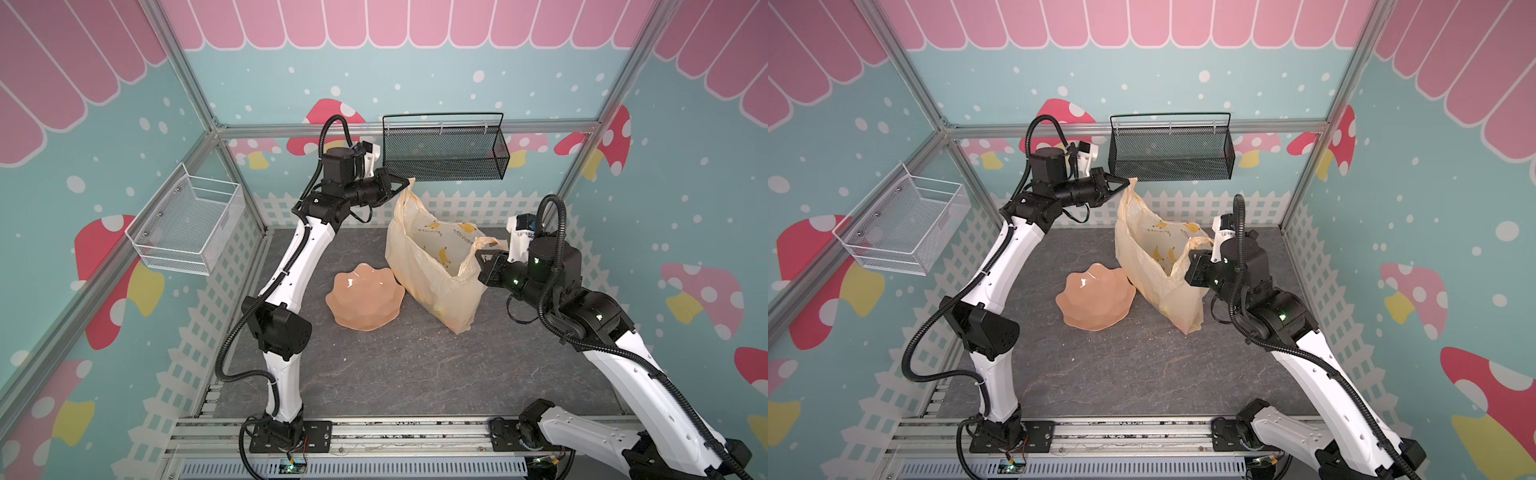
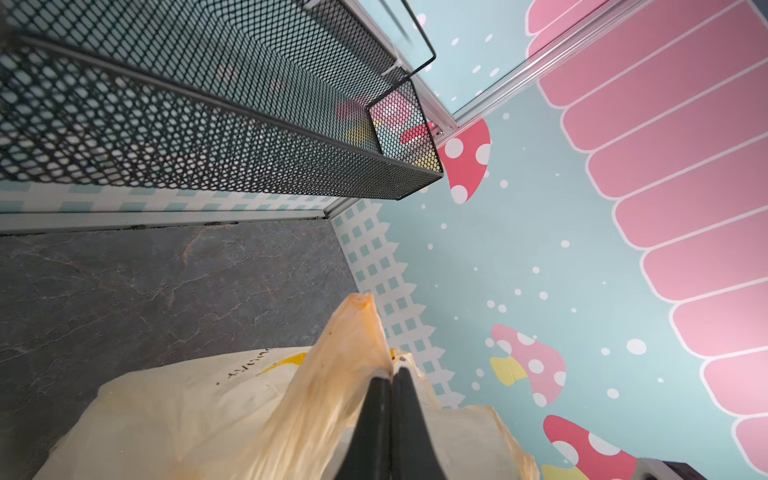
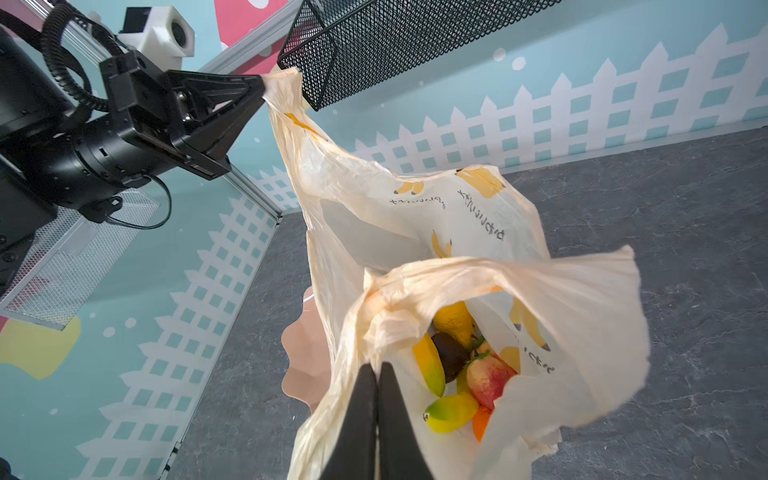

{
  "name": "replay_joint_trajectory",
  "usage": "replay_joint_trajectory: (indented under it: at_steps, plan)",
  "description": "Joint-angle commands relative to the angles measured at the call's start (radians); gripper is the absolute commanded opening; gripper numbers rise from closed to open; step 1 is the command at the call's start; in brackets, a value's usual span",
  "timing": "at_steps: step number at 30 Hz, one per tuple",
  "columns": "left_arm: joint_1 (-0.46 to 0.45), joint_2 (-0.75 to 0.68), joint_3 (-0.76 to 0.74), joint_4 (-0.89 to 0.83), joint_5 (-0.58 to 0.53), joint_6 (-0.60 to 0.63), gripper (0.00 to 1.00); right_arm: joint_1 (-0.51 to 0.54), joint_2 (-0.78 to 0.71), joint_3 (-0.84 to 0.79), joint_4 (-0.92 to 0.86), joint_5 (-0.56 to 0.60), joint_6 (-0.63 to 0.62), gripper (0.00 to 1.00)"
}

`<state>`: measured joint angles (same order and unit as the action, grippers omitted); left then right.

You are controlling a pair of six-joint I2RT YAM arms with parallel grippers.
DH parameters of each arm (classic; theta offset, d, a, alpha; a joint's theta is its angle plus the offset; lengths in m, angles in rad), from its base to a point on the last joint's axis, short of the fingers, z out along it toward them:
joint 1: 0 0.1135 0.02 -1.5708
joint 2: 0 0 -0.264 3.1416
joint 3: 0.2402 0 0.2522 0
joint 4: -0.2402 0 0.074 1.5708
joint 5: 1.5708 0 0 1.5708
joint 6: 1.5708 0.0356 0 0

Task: Place the fruits into the plastic bag
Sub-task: 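Lift the bag upright with both grippers holding its two handles, then set the bag down beside the pink bowl and open both grippers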

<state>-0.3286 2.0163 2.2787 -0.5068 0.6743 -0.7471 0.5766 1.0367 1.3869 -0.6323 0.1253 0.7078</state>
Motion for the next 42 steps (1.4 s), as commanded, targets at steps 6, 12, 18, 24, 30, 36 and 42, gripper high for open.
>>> replay_joint_trajectory:
  at_steps: [6,12,18,24,30,36,42]
  plan:
    - [0.000,-0.084,-0.229,0.057,0.015,0.030,0.00,-0.003,-0.121,-0.245,0.081,-0.088,0.094,0.00]
    - [0.019,-0.112,-0.269,0.159,0.038,-0.050,0.03,-0.002,-0.186,-0.303,0.122,-0.117,0.126,0.06]
    - [0.020,-0.124,-0.270,0.286,0.083,-0.141,0.30,-0.002,-0.186,-0.279,0.158,-0.186,0.118,0.35]
    - [0.030,-0.196,-0.378,0.519,0.107,-0.265,0.55,-0.003,-0.186,-0.213,0.131,-0.204,0.100,0.67]
    - [0.114,-0.273,-0.491,0.371,0.034,-0.210,1.00,-0.003,-0.193,-0.109,-0.033,-0.142,0.085,0.82]
    - [0.169,-0.330,-0.567,0.337,-0.020,-0.192,1.00,-0.002,-0.193,-0.089,-0.078,-0.123,0.081,0.86]
    - [0.219,-0.356,-0.558,0.232,-0.065,-0.112,1.00,-0.002,-0.211,-0.082,-0.099,-0.064,0.064,0.93]
